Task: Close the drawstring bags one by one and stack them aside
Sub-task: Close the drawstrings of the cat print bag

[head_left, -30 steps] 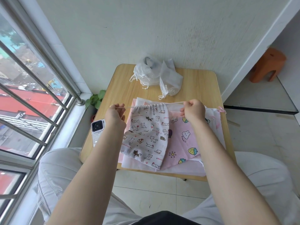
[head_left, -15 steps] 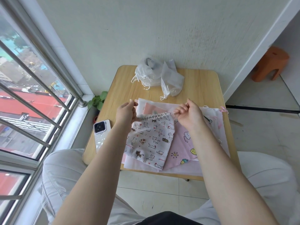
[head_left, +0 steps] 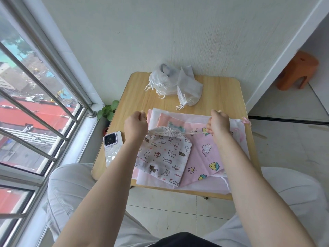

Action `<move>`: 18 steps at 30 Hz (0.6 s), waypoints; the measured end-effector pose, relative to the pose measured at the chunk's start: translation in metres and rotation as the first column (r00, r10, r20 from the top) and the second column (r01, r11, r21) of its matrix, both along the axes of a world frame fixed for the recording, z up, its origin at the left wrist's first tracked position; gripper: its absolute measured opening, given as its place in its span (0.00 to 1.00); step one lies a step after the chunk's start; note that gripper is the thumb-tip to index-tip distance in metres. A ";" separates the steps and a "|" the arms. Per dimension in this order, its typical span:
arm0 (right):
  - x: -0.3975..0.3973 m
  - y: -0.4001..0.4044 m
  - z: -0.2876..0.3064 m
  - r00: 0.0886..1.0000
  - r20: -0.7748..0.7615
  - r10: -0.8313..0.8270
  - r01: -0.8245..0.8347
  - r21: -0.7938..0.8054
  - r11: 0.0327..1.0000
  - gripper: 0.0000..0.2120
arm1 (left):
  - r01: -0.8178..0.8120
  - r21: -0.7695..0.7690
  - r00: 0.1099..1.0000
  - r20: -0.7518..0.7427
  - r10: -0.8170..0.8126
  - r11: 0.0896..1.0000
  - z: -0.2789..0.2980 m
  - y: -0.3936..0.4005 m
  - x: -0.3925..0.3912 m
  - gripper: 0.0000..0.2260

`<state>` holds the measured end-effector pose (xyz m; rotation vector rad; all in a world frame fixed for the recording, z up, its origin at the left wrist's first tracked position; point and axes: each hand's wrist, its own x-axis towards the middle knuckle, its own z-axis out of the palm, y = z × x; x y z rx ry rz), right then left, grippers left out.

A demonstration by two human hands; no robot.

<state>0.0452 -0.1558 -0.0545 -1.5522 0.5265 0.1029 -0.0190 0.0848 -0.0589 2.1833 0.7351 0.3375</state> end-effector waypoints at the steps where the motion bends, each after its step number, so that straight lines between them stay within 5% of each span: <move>1: 0.000 0.001 0.002 0.999 0.027 0.035 -0.034 -0.036 0.999 0.11 | 0.009 0.006 1.000 0.003 -0.009 1.000 0.001 -0.001 0.001 0.16; 7: 0.000 0.014 0.022 0.953 0.107 0.283 -0.260 -0.190 0.947 0.14 | 0.126 -0.005 0.986 0.108 -0.124 0.992 0.034 -0.013 0.013 0.13; 13: -0.001 0.026 0.031 0.920 0.310 0.240 -0.306 0.184 0.934 0.06 | 0.249 -0.412 0.941 0.317 -0.119 0.876 0.075 -0.029 0.015 0.11; 16: -0.006 0.023 0.023 0.927 0.118 0.357 -0.343 -0.125 0.931 0.06 | 0.309 -0.467 0.927 0.343 -0.152 0.829 0.081 -0.034 0.012 0.11; 18: -0.013 0.018 0.016 0.895 -0.067 0.440 -0.437 -0.327 0.838 0.07 | 0.366 -0.470 0.913 0.347 -0.213 0.803 0.080 -0.035 0.014 0.10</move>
